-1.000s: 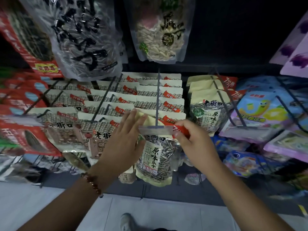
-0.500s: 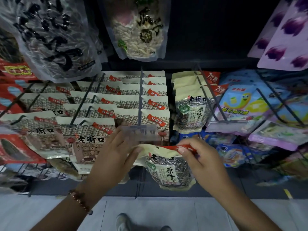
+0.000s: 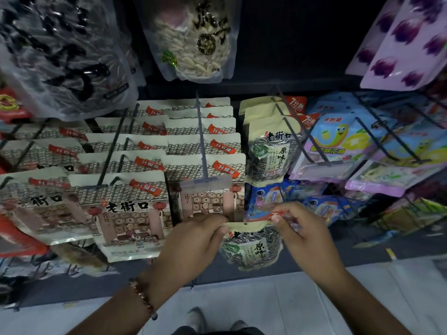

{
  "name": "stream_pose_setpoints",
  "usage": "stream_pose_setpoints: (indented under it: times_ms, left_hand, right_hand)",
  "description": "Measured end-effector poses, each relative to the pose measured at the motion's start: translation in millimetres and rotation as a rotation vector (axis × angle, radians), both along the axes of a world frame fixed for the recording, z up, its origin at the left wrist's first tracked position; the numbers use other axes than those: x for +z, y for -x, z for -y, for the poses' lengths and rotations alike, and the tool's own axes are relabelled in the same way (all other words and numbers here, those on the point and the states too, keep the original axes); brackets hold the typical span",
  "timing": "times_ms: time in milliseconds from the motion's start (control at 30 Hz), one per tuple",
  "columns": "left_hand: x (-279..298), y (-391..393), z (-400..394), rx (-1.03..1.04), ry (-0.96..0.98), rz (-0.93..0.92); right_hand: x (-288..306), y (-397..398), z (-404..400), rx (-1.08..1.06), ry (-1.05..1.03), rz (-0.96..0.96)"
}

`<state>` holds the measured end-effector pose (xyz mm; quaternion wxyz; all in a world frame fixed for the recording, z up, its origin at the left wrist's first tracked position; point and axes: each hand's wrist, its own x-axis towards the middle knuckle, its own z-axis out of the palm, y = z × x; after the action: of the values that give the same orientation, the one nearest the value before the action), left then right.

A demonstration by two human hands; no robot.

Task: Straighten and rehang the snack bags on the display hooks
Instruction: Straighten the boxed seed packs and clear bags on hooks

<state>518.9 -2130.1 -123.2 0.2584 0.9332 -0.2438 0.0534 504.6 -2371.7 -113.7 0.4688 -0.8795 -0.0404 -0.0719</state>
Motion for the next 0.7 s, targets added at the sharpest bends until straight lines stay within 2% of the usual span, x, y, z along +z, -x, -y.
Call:
stream_pose_setpoints:
  times_ms: [167,300,400,500,700]
  left_hand:
    - [5.9,-14.1,30.0,-0.155,0.046,0.048]
    - [13.8,-33.3,57.4,-0.201,0.127,0.077]
    - [20.0,-37.6,66.6,-0.227,0.141,0.013]
    - [27.8,-44.5,71.6,-0.246,0.134,0.029]
    - [34.2,-59.5,92.7,-0.177,0.105,0.066]
  right_hand:
    - [3.7,13.1,7.9,-0.24,-0.024,0.024]
    - [12.8,16.7,22.1,-0.364,0.045,0.052]
    - [24.3,21.4,31.0,-0.356,0.108,0.089]
    - [24.6,16.5,41.4,-0.371,0.13,0.094]
    - [19.6,-7.2,64.3,-0.321,0.009,0.084]
